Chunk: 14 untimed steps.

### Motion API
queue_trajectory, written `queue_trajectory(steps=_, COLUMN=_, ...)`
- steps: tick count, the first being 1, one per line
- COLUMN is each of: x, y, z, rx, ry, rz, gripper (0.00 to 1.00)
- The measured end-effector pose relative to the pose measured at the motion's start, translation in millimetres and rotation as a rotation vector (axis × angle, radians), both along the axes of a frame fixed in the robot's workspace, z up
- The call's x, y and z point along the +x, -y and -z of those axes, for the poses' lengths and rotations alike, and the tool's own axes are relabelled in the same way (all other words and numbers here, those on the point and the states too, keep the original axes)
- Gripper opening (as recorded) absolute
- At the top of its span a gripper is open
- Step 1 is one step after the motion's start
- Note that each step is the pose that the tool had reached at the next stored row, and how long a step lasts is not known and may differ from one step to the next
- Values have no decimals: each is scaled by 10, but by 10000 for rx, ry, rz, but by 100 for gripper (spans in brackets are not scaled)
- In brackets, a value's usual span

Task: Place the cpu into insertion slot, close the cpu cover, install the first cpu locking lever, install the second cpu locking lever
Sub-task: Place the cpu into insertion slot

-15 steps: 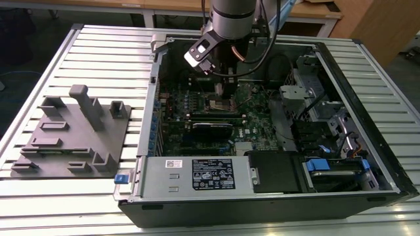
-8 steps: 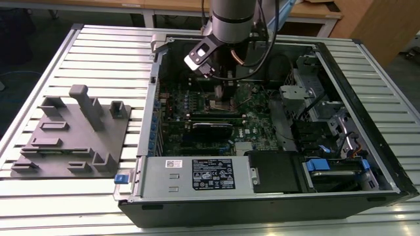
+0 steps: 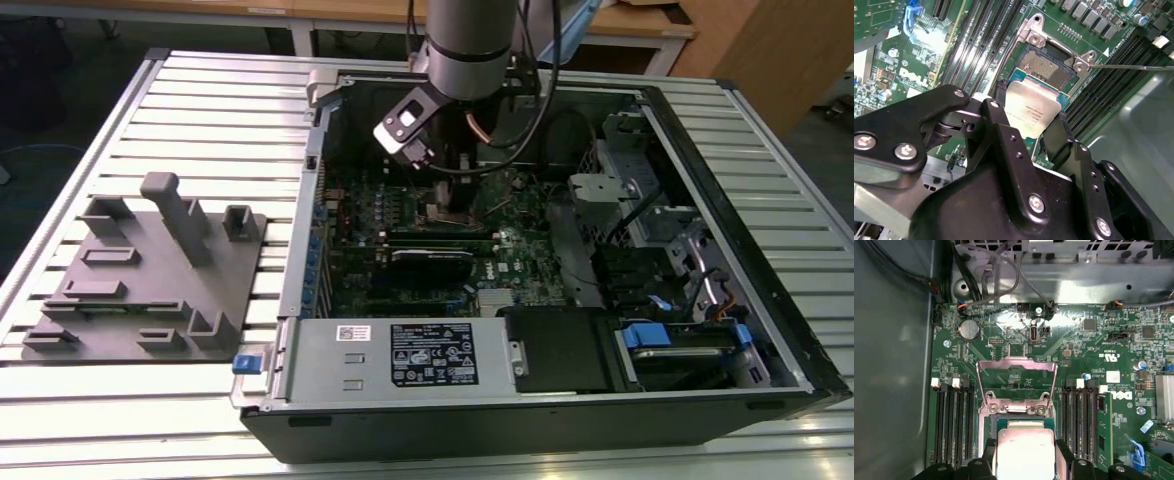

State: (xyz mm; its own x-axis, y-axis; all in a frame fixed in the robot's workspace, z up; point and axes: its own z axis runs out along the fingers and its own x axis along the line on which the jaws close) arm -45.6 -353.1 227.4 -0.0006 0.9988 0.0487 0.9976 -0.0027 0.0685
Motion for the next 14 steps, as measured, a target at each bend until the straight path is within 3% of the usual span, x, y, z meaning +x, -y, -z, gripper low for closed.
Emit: queue_trajectory(steps=14, x=-1, y=-3, z=59, rx=-6, ry=0, rz=-2, gripper=54)
